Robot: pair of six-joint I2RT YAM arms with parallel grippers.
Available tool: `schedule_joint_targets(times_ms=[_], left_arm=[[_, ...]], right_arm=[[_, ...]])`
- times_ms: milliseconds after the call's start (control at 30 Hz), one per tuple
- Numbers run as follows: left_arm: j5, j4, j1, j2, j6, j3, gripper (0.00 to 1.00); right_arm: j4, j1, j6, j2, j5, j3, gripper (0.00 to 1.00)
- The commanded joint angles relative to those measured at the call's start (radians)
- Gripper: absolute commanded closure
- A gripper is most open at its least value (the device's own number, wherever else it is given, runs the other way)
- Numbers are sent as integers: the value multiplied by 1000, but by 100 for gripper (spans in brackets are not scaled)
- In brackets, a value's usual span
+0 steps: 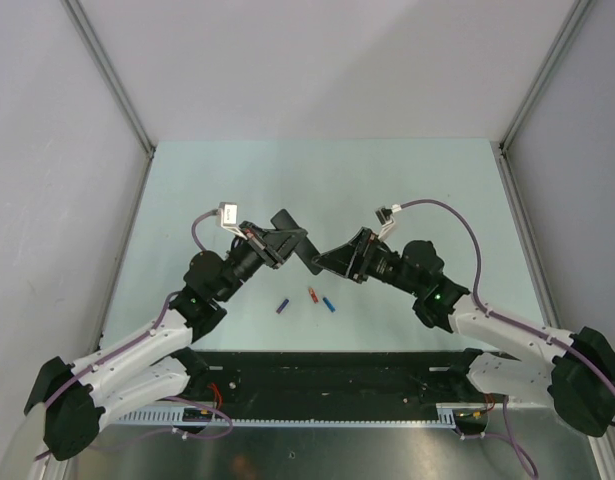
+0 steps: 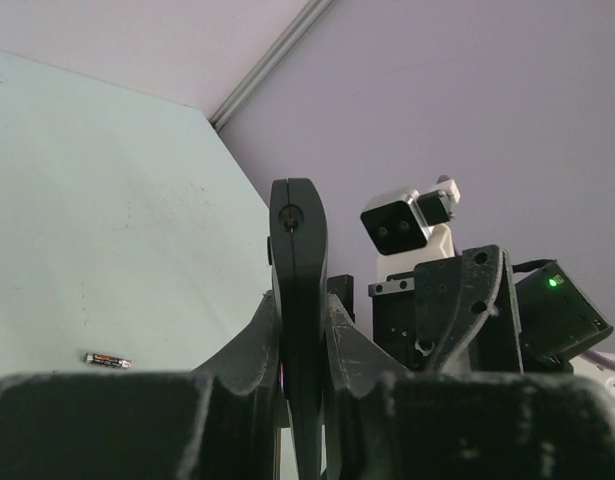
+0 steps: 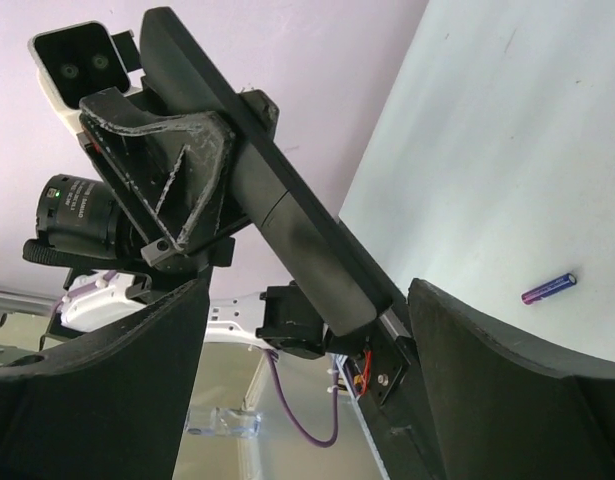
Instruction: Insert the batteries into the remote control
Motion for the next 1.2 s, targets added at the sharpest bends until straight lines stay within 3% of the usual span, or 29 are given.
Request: schedule_joint_targets(times_ms=[0, 200, 1167], left_arm=[[26, 52, -9, -9, -19, 8, 100], [35, 51, -16, -14, -19, 5, 100], [15, 52, -30, -44, -14, 8, 100]], right_arm=[[91, -5, 23, 31, -19, 28, 16], [93, -5, 24, 56, -7, 45, 26], [4, 1, -10, 63, 7, 69, 48]])
